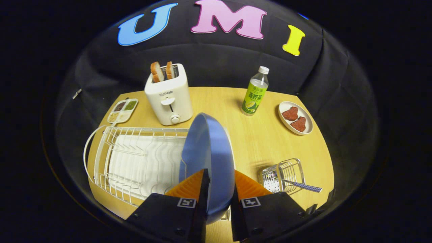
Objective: Take the plate from the dish rack, then take the spoon from the basket and place it into the plate.
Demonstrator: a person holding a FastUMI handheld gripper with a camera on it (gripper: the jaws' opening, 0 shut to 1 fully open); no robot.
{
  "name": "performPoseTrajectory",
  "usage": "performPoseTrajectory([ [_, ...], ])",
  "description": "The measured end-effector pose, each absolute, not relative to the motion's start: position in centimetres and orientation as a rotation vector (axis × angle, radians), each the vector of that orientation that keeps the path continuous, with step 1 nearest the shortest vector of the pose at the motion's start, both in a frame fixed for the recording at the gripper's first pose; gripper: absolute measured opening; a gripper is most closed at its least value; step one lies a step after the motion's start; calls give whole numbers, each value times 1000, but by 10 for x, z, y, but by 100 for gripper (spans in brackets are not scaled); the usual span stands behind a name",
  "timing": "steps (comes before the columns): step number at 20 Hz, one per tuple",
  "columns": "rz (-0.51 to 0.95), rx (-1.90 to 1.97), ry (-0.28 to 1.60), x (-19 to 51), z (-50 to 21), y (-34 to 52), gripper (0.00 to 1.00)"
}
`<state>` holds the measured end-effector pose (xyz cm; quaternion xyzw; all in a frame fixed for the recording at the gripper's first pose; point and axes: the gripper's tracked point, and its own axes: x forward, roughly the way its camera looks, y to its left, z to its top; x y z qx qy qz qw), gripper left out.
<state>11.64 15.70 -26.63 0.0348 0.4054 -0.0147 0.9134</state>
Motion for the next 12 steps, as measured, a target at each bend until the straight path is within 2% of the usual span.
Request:
performPoseTrajectory([
  [4, -59, 23, 808, 128, -250, 157, 29],
  [12, -97, -3, 756, 127, -228, 142, 28],
])
